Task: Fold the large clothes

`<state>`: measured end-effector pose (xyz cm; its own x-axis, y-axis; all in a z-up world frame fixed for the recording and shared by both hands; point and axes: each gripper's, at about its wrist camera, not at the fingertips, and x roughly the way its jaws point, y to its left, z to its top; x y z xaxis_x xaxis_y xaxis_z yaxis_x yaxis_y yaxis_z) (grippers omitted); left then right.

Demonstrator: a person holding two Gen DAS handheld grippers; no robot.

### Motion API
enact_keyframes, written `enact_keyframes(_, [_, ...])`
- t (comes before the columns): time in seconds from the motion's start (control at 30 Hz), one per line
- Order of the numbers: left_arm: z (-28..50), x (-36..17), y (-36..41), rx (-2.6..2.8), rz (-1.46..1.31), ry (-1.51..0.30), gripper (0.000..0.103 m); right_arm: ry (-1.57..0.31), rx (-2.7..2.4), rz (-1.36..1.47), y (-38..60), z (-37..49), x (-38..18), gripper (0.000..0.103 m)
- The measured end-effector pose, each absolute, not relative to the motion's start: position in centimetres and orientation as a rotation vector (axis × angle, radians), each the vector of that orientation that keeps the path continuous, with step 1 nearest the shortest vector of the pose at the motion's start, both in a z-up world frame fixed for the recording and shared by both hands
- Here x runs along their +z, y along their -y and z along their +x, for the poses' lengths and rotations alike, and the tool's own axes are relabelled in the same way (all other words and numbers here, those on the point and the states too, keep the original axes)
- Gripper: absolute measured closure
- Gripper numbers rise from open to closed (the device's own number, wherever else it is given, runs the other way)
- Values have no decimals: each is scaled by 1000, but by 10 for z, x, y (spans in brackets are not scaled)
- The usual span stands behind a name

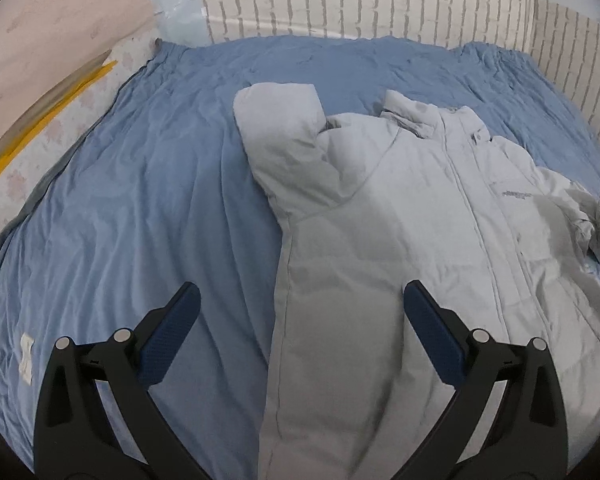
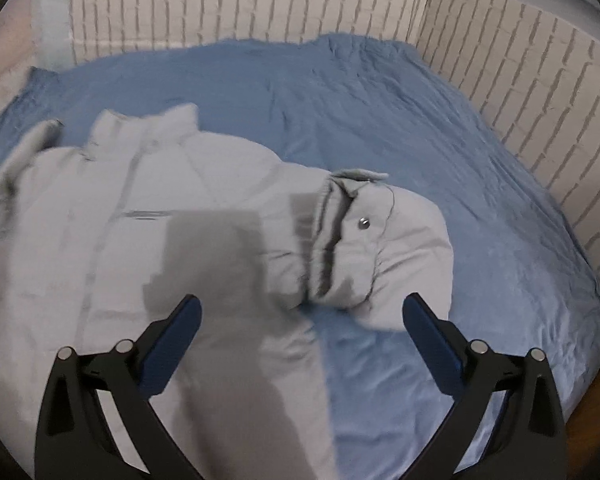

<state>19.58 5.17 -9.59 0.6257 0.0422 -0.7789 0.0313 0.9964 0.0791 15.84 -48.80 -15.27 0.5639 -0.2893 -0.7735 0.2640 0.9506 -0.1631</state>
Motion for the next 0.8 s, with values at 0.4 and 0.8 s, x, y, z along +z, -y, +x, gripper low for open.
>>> enact_keyframes(0.4, [231, -108, -49, 73, 109, -914, 3, -921, -411, -148, 572, 209, -157, 87])
enact_keyframes(0.8, [235, -102, -65, 147, 109, -902, 3, -938, -756, -69, 761, 229, -94, 41])
